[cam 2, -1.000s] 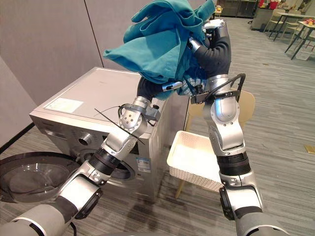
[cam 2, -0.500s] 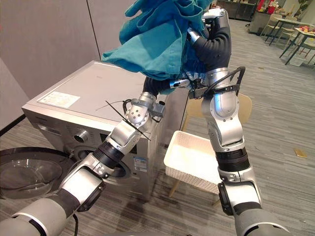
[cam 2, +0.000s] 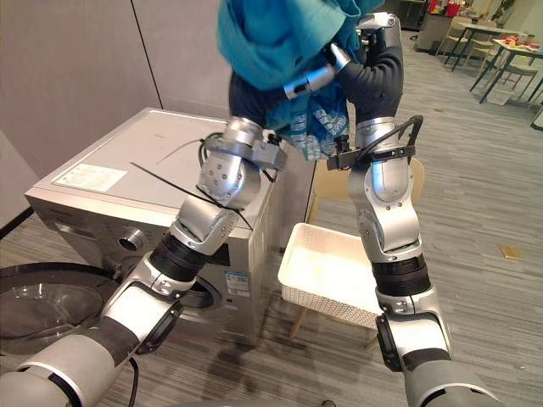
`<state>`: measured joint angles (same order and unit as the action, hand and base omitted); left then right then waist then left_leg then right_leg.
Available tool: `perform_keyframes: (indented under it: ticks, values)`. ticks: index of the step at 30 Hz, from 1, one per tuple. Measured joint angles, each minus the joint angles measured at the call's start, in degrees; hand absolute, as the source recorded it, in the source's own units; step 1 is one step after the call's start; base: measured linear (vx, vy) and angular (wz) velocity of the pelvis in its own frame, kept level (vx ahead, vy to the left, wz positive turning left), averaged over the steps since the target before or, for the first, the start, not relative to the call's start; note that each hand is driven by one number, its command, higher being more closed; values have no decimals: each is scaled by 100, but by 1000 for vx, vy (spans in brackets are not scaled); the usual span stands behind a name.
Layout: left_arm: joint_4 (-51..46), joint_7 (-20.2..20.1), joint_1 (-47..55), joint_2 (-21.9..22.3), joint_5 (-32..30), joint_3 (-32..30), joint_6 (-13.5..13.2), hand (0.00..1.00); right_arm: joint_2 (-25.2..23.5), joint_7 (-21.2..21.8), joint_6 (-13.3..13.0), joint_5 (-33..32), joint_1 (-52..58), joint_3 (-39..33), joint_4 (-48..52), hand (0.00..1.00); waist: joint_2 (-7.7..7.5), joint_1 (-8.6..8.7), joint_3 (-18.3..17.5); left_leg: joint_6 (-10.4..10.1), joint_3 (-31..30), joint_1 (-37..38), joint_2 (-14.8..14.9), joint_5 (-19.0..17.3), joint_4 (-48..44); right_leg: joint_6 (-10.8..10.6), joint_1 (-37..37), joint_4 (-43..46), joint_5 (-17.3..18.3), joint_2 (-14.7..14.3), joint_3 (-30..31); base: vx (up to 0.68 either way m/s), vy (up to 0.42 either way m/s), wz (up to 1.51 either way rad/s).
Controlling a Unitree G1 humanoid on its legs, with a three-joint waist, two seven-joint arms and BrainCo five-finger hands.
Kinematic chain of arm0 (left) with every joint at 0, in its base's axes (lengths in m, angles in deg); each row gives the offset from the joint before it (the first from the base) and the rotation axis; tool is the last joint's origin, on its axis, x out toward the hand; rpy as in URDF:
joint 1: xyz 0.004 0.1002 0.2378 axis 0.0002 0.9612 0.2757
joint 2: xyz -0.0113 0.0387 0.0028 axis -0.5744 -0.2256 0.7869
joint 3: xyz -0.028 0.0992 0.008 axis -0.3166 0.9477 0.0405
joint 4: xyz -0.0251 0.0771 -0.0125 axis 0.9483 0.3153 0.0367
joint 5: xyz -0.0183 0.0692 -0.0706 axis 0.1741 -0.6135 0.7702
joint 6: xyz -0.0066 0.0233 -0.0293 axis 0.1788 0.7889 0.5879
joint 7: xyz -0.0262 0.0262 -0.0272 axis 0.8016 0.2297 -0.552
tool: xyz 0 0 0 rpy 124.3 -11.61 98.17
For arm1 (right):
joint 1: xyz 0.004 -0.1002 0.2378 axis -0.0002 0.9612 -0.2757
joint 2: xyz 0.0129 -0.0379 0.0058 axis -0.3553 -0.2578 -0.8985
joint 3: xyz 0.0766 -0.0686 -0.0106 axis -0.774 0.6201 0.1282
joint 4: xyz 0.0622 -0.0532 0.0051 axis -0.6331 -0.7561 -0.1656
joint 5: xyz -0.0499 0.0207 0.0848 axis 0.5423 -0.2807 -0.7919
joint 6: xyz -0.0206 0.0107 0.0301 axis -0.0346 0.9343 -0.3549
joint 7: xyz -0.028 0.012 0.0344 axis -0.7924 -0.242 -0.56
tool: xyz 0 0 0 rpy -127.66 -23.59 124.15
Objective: Pick up the laundry basket with both hands and put the clothes into the washing machine.
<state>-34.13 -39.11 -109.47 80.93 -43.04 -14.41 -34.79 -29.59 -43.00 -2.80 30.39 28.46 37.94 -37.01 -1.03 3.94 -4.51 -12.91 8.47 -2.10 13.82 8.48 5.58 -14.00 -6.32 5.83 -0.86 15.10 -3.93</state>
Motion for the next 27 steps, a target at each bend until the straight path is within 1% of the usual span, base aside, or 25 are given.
perform_keyframes:
  ticks: [4,15,27]
  values:
    - [-281,8,-86,80,-1,1,-78,100,-8,20,14,0,82,10,0,100,85,-2,-5,0,3,0,0,0,2,-3,0,-7,4,0,1,0,0,0]
    - [-281,-2,-86,197,-1,0,-81,100,-46,111,12,-2,253,9,3,100,175,1,-9,-1,19,0,-2,-1,2,10,-9,-15,6,0,17,0,0,0]
    - [-250,-11,-85,218,-4,30,-67,100,-211,91,5,-3,354,5,43,100,203,-1,-9,-1,53,0,-8,-1,2,-35,-4,-104,-29,0,52,0,0,0]
